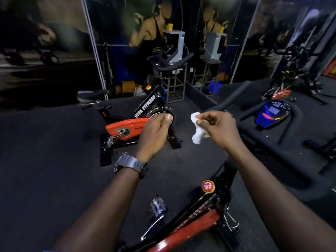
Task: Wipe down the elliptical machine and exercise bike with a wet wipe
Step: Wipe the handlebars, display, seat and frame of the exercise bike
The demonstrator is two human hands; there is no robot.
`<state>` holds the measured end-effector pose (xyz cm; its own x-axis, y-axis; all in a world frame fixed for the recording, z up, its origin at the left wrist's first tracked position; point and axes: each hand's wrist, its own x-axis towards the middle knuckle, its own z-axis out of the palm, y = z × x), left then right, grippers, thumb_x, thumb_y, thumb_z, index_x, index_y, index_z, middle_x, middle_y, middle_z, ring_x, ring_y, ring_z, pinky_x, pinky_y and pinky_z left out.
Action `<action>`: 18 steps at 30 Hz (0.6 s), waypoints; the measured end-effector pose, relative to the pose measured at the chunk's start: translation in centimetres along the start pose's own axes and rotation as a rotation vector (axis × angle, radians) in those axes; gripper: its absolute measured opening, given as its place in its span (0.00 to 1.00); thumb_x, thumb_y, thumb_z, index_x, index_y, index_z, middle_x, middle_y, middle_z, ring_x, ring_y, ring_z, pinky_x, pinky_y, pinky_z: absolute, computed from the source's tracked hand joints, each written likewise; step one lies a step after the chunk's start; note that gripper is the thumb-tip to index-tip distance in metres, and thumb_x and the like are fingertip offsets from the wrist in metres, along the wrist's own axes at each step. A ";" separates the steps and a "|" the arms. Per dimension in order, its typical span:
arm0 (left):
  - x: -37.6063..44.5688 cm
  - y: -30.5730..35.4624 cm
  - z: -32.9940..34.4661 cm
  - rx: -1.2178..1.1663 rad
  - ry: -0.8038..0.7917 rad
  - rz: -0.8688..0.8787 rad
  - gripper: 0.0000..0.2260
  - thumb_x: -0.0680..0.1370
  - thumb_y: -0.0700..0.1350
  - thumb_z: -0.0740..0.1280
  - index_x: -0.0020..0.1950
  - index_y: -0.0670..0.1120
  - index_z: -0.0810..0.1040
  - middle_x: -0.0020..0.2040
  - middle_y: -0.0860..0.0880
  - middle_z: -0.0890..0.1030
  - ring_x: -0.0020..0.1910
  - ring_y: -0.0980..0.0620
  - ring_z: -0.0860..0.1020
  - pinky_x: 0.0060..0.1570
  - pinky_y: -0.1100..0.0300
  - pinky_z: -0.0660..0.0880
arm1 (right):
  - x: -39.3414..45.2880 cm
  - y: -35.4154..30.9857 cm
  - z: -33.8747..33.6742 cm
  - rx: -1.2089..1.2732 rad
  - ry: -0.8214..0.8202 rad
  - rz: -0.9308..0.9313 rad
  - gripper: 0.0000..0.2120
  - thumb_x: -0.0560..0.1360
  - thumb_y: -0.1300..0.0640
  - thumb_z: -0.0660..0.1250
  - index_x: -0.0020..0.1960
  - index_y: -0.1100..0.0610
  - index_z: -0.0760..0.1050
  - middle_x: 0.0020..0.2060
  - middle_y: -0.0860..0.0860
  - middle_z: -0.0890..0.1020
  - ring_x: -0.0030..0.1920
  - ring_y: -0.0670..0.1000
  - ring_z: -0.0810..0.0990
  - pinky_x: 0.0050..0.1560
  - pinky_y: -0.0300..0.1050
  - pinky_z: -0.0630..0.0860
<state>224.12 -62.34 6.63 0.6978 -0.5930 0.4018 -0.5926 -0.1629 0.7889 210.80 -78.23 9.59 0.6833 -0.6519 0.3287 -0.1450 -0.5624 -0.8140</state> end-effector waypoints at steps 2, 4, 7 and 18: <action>-1.6 -0.2 -4.2 -0.010 0.073 -0.025 0.19 0.85 0.53 0.58 0.60 0.42 0.81 0.56 0.45 0.82 0.57 0.47 0.79 0.58 0.52 0.72 | -0.8 -3.0 2.9 0.099 -0.013 -0.022 0.04 0.73 0.57 0.74 0.46 0.50 0.85 0.40 0.46 0.86 0.43 0.46 0.85 0.48 0.50 0.82; -3.8 -0.8 -8.8 0.006 0.143 -0.062 0.19 0.86 0.51 0.57 0.56 0.38 0.81 0.55 0.41 0.82 0.54 0.46 0.78 0.57 0.49 0.73 | -2.1 -5.9 6.7 0.163 -0.050 -0.061 0.03 0.72 0.55 0.75 0.45 0.48 0.85 0.40 0.45 0.86 0.41 0.42 0.83 0.46 0.46 0.80; -8.0 -2.0 -15.6 0.043 0.251 -0.130 0.20 0.85 0.53 0.57 0.55 0.38 0.80 0.49 0.41 0.82 0.46 0.47 0.77 0.51 0.47 0.72 | -5.2 -9.9 12.7 0.234 -0.138 -0.095 0.03 0.73 0.56 0.74 0.46 0.49 0.84 0.41 0.45 0.86 0.40 0.41 0.82 0.45 0.43 0.78; -25.9 -7.9 -28.7 0.139 0.514 -0.453 0.31 0.77 0.68 0.53 0.54 0.43 0.81 0.52 0.44 0.84 0.50 0.47 0.81 0.53 0.43 0.78 | -19.3 -15.1 30.4 0.269 -0.676 -0.238 0.04 0.73 0.57 0.73 0.48 0.51 0.83 0.41 0.47 0.85 0.41 0.45 0.82 0.46 0.51 0.80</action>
<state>222.35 -23.04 3.34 0.9698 -0.0001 0.2438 -0.2207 -0.4252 0.8778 221.56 -41.70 1.00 0.9762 -0.0270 0.2151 0.1804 -0.4492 -0.8750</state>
